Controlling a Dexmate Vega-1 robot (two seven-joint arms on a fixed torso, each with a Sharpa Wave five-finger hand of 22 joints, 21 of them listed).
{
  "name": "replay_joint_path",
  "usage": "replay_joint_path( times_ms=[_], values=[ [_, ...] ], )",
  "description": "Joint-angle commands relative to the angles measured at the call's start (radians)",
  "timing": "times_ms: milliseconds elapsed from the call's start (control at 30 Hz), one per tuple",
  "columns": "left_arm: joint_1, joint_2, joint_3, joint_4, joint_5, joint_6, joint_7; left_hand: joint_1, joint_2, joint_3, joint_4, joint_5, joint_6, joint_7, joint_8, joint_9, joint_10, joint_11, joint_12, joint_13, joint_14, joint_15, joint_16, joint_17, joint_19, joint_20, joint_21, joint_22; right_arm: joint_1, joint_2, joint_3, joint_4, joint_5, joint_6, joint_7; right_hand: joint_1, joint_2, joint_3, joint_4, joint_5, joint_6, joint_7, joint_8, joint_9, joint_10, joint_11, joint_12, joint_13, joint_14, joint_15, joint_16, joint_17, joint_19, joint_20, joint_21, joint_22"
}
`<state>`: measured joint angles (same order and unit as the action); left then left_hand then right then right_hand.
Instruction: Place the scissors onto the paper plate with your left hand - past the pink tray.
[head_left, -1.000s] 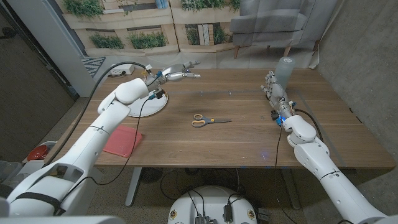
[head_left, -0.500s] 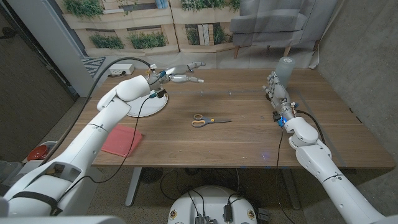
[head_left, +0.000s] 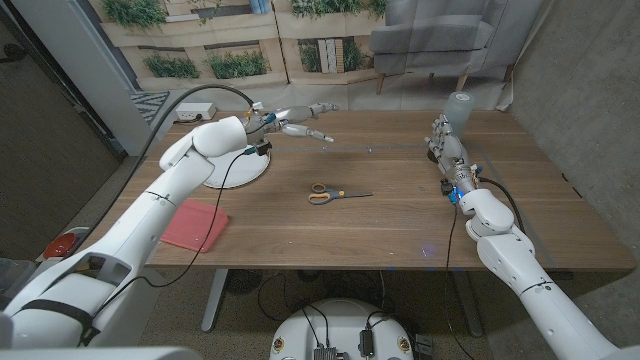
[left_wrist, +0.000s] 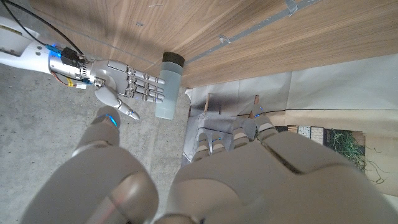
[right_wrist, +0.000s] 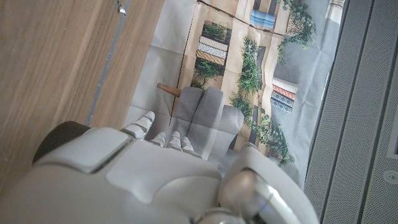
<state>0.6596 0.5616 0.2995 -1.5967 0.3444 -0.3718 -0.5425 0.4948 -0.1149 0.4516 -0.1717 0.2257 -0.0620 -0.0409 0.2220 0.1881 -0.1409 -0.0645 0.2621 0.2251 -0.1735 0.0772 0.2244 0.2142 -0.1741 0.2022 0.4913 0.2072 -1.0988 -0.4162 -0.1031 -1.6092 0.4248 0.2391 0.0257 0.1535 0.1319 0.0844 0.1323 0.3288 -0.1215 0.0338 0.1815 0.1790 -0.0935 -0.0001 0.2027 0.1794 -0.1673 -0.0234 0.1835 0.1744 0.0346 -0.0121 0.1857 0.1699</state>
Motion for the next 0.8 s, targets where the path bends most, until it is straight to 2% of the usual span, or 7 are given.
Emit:
replay_joint_path(
  times_ms=[33,367,433,467,633,800],
  values=[
    [-0.036,0.003,0.040,-0.012,0.062,0.004,-0.032,0.020,-0.007,-0.008,0.004,0.011,-0.005,0.004,0.001,0.002,-0.009,0.019,-0.005,0.005,-0.066,0.010,0.004,0.007,-0.267,0.004,-0.004,0.008,-0.005,0.004,0.008,0.013,0.010,0.012,0.002,0.008,-0.003,0.003,-0.003,0.005,-0.008,-0.001,0.007,0.004,-0.004,-0.003,-0.004,0.003,-0.020,0.004,0.001,0.002,0.000,0.001,0.005,0.001],
    [-0.064,0.010,0.069,-0.019,0.104,0.004,-0.063,0.040,-0.009,-0.013,0.007,0.016,0.014,0.006,0.005,0.003,0.000,0.027,0.001,0.009,-0.073,0.009,0.003,0.012,-0.276,0.006,-0.005,0.014,-0.004,0.005,0.010,0.024,0.012,0.021,0.006,0.009,-0.004,0.003,-0.003,0.004,-0.007,-0.002,0.007,0.004,-0.004,-0.003,-0.004,0.003,-0.020,0.003,0.001,0.002,0.000,0.001,0.005,0.001],
    [-0.069,0.012,0.075,-0.023,0.116,0.005,-0.069,0.044,-0.008,-0.013,0.008,0.017,0.012,0.006,0.004,0.003,-0.004,0.029,0.000,0.010,-0.078,0.010,0.001,0.012,-0.270,0.006,-0.002,0.016,-0.005,0.006,0.010,0.025,0.013,0.020,0.007,0.009,-0.004,0.003,-0.003,0.004,-0.007,-0.001,0.007,0.004,-0.003,-0.002,-0.004,0.003,-0.020,0.003,0.001,0.002,0.000,0.001,0.005,0.001],
    [-0.070,0.013,0.077,-0.025,0.123,0.004,-0.070,0.058,-0.004,-0.012,0.009,0.019,0.013,0.005,0.002,0.004,-0.007,0.042,0.001,0.012,-0.084,0.012,0.000,0.014,-0.248,-0.001,0.010,0.023,-0.005,0.007,0.011,0.025,0.014,0.019,0.006,0.009,-0.004,0.003,-0.003,0.004,-0.007,-0.001,0.007,0.004,-0.003,-0.002,-0.004,0.003,-0.019,0.004,0.001,0.002,0.000,0.001,0.005,0.001],
    [-0.078,0.016,0.089,-0.030,0.140,0.005,-0.084,0.072,-0.003,-0.017,0.013,0.021,0.035,0.022,0.007,0.004,-0.016,0.051,0.000,0.015,-0.093,0.018,-0.002,0.017,-0.231,0.006,0.027,0.037,-0.005,0.008,0.012,0.027,0.015,0.022,0.007,0.008,-0.004,0.003,-0.003,0.004,-0.007,-0.001,0.007,0.004,-0.002,-0.002,-0.004,0.003,-0.019,0.004,0.001,0.002,-0.001,0.000,0.005,0.001],
    [-0.084,0.015,0.095,-0.030,0.147,0.004,-0.094,0.079,-0.002,-0.020,0.016,0.021,0.046,0.024,0.009,0.005,-0.018,0.040,0.001,0.018,-0.099,0.014,-0.003,0.019,-0.227,0.008,0.037,0.049,-0.005,0.008,0.012,0.028,0.016,0.022,0.008,0.008,-0.004,0.003,-0.004,0.004,-0.006,-0.001,0.007,0.004,-0.002,-0.003,-0.004,0.003,-0.019,0.004,0.001,0.002,-0.001,-0.001,0.004,0.001]
  ],
)
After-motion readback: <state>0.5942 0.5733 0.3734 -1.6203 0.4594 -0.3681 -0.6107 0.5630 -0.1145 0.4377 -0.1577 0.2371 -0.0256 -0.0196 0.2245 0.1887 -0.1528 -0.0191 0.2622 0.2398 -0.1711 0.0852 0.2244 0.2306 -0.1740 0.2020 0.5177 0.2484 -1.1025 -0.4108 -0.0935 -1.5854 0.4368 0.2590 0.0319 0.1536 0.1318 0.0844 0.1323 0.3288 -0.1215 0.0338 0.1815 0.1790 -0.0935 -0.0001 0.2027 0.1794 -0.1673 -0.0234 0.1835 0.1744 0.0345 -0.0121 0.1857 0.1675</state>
